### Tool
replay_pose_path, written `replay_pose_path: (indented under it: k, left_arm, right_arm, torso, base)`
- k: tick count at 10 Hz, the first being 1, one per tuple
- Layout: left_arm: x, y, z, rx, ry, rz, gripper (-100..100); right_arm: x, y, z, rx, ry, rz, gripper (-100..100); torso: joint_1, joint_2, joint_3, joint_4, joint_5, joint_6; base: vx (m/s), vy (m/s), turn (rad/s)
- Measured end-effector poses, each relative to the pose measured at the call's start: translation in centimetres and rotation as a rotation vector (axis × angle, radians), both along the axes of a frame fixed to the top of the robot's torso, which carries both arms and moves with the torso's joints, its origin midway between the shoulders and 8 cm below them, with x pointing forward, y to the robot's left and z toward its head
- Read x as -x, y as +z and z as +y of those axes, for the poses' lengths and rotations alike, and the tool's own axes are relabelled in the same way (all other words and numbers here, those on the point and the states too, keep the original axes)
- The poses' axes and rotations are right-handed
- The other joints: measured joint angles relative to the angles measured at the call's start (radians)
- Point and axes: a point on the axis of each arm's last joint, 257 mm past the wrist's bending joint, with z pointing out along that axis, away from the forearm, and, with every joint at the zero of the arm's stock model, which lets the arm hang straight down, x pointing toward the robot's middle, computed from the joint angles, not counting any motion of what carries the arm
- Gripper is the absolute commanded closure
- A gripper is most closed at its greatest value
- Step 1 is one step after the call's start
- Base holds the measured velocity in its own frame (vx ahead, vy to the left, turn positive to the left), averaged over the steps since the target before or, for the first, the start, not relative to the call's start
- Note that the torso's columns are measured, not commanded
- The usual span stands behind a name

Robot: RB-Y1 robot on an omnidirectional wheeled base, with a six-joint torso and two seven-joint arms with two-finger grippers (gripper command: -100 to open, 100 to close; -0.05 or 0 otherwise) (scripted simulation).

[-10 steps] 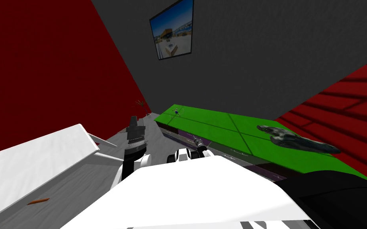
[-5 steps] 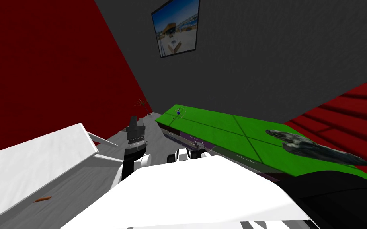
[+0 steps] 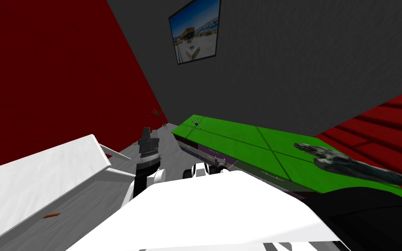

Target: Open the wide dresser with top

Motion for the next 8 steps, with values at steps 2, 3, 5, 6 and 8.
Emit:
replay_pose_path:
  k: [2, 3, 5, 6, 8]
  left_arm:
    - [0.0, 0.0, 0.0, 0.0, 0.0, 0.0, 0]
    - [0.0, 0.0, 0.0, 0.0, 0.0, 0.0, 0]
    - [0.0, 0.0, 0.0, 0.0, 0.0, 0.0, 0]
    - [0.0, 0.0, 0.0, 0.0, 0.0, 0.0, 0]
    - [0.0, 0.0, 0.0, 0.0, 0.0, 0.0, 0]
  right_arm:
    - [1.3, -1.1, -1.1, 0.084, 0.002, 0.041, -100]
    - [1.5, -1.2, -1.4, 0.101, -0.001, 0.048, -100]
    - [1.5, -1.2, -1.5, 0.108, -0.001, 0.05, -100]
    - [1.5, -1.2, -1.5, 0.109, -0.001, 0.051, -100]
    - [1.5, -1.2, -1.5, 0.109, -0.001, 0.05, -100]
  torso:
    - [0.001, 0.0, 0.0, 0.0, 0.0, 0.0]
    - [0.0, 0.001, 0.0, 0.0, 0.0, 0.0]
    - [0.001, -0.001, 0.0, 0.0, 0.0, 0.0]
    - [0.0, 0.0, 0.0, 0.0, 0.0, 0.0]
    - [0.0, 0.001, 0.001, 0.0, 0.0, 0.0]
  base:
    - [0.002, 0.008, 0.039]
    - [0.004, 0.007, -0.018]
    - [0.011, 0.01, -0.033]
    - [0.0, 0.0, 0.0]
    - [0.001, 0.001, -0.003]
